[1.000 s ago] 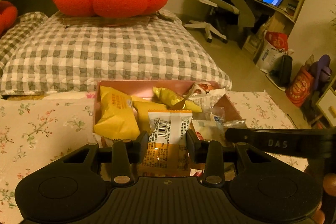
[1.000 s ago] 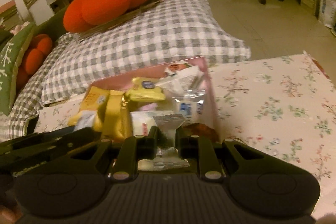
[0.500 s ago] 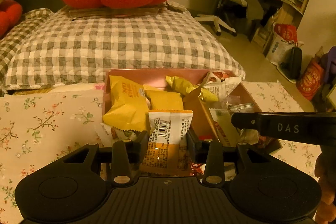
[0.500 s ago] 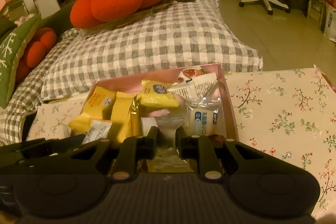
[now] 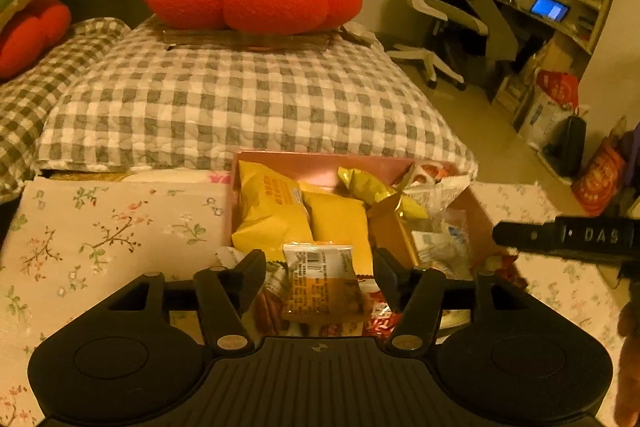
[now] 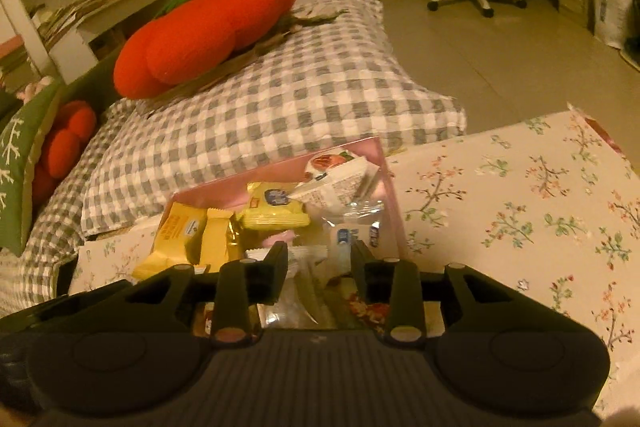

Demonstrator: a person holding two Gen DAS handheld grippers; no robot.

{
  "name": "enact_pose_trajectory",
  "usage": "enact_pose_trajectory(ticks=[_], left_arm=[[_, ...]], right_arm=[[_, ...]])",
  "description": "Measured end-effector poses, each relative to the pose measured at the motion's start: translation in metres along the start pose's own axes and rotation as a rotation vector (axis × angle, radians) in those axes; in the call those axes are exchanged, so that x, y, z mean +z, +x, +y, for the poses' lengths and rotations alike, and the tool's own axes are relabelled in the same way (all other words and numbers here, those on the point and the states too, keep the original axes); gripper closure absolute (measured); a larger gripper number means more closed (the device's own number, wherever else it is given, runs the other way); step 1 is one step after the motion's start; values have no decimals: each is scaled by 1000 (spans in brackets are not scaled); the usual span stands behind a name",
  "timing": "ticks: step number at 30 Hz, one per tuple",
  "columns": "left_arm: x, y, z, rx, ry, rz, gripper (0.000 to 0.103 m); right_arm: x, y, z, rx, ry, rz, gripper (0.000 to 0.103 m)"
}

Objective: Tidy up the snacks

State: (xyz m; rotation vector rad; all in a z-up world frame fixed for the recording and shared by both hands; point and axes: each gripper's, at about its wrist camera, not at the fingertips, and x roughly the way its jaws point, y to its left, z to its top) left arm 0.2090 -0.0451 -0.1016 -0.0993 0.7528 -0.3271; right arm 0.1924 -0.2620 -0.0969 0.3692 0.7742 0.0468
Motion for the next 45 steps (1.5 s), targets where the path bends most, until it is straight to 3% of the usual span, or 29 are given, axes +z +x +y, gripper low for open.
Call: enact_pose_trajectory(ticks=[4, 7, 13, 20, 25, 34, 40, 45], left_arm=[[2, -10, -2, 33, -7, 2, 44], [-1, -19, -8, 82, 6, 8, 44], [-17, -43, -16, 123, 12, 49, 44], [-30, -73, -32, 233, 163, -14, 39], [-41, -96, -30, 219, 119, -16, 39], [-59, -121, -34, 168, 70, -12, 38], [-59, -123, -39, 158, 83, -20, 30], [-62, -117, -35, 184, 73, 5, 20]], right_arm=[[-3, -8, 2, 11, -1, 27, 68], [-9, -10, 8, 22, -22, 83, 61], [-25, -20, 20, -32, -86, 126, 59], [-36, -45, 20, -24, -72, 128, 52], [-46, -57, 24, -28, -72, 148, 51], [-65, -79, 39, -34, -118, 135, 30], [-66, -82, 44, -36, -125, 113, 25], [-67, -82, 46, -56, -144, 97, 14]])
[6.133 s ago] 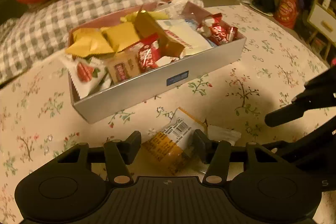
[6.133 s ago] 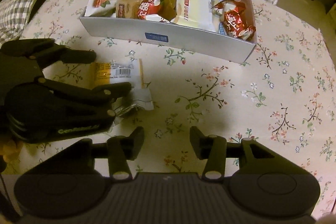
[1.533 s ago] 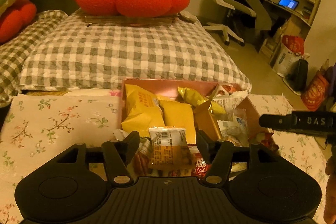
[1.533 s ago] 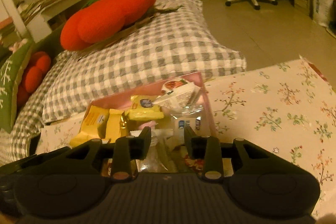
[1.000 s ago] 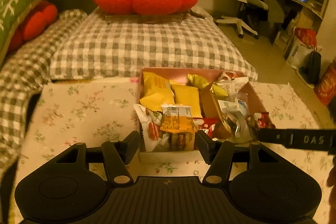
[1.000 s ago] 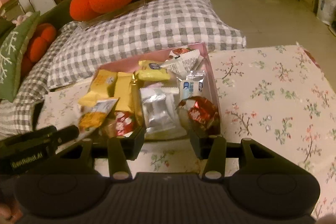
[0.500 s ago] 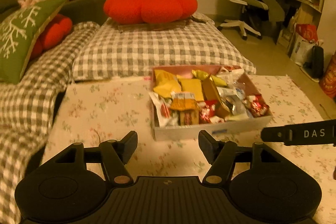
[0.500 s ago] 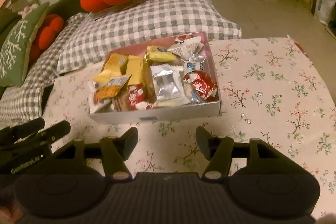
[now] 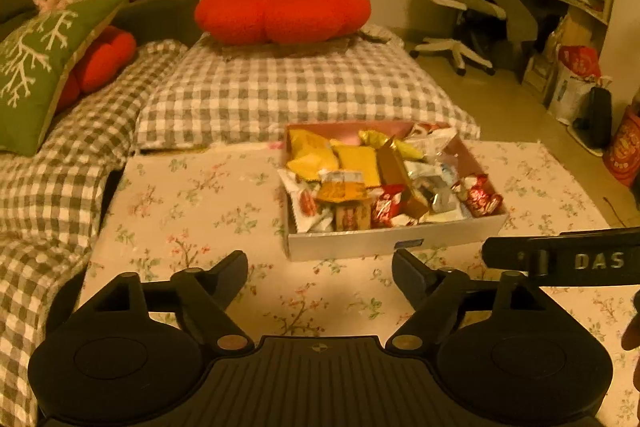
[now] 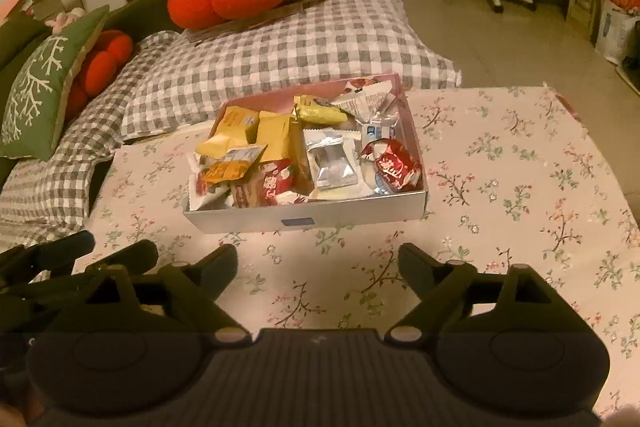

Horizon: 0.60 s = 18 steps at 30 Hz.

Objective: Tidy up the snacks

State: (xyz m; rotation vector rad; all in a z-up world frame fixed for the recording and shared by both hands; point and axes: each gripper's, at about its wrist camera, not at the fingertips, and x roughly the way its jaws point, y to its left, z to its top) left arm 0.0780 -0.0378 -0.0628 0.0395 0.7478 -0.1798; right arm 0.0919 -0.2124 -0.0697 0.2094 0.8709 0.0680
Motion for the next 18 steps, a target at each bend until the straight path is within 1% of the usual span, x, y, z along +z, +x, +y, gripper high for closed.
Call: enact_pose_trajectory(ticks=[1, 3, 8, 12, 18], left_arm=[[0, 1, 2, -4, -11, 8, 18], [0, 2, 3, -1, -23, 13, 15], [1, 3, 2, 48, -14, 9, 6], [1, 3, 4, 35, -26, 14, 4], [1, 4, 3, 53, -15, 14, 2]], right_arm=[[0, 0, 0, 0, -2, 1, 13], [0, 0, 1, -5, -3, -1, 8], [0, 5, -1, -42, -12, 6, 0], [-1, 6, -5, -60, 0, 14, 0], [-1, 8, -5, -78, -9, 15, 0]])
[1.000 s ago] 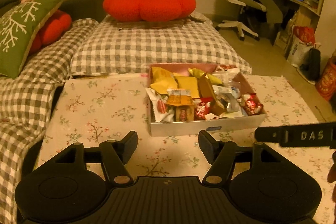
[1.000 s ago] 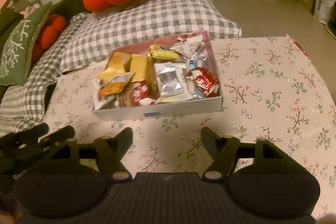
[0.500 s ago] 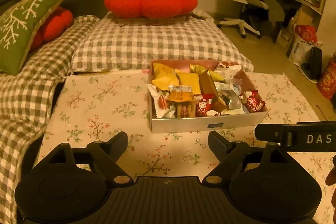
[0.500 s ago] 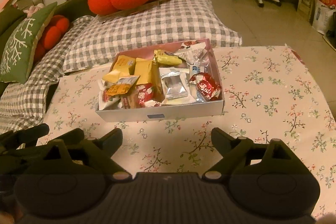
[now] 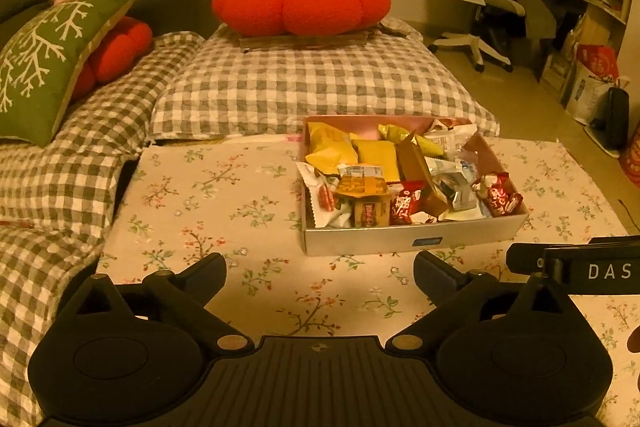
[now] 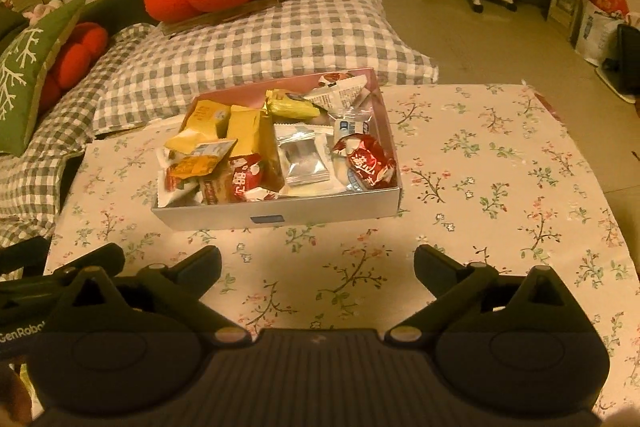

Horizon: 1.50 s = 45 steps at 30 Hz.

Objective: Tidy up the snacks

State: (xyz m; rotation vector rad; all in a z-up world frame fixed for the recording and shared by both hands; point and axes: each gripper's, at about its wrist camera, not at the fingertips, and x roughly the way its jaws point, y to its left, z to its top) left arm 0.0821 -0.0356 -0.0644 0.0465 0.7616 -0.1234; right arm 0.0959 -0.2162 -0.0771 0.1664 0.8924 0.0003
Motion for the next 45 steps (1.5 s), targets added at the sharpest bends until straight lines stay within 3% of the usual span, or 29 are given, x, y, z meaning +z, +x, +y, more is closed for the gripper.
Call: enact_pose_trajectory(ticks=[45], left_arm=[[-1, -2, -7, 26, 28, -12, 0]], right_arm=[[1, 1, 7, -49, -54, -14, 0]])
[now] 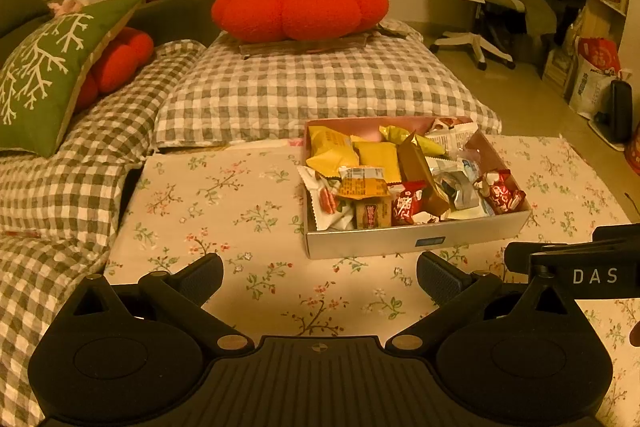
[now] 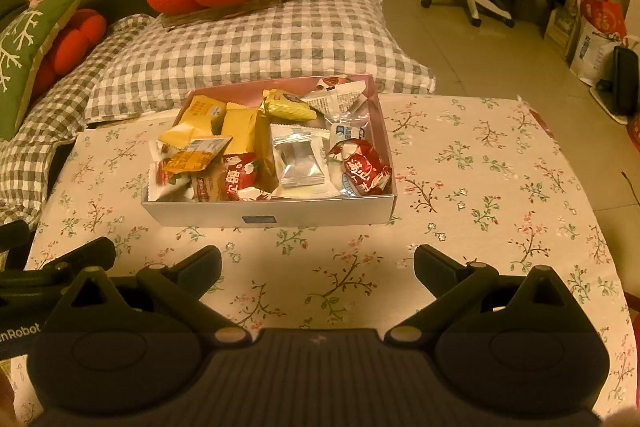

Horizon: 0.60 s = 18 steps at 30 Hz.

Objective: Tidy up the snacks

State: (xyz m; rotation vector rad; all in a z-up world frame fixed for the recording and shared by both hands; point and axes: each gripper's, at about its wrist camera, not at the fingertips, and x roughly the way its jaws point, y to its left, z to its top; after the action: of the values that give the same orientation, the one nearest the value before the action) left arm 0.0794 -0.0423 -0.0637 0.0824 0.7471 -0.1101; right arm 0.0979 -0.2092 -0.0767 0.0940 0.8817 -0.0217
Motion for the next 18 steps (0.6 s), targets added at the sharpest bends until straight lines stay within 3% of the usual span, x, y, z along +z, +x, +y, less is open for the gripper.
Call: enact_pose_trajectory(ticks=[18], left_arm=[[-1, 2, 2, -4, -14, 19, 0]], right_arm=[[-1, 0, 0, -4, -3, 2, 0]])
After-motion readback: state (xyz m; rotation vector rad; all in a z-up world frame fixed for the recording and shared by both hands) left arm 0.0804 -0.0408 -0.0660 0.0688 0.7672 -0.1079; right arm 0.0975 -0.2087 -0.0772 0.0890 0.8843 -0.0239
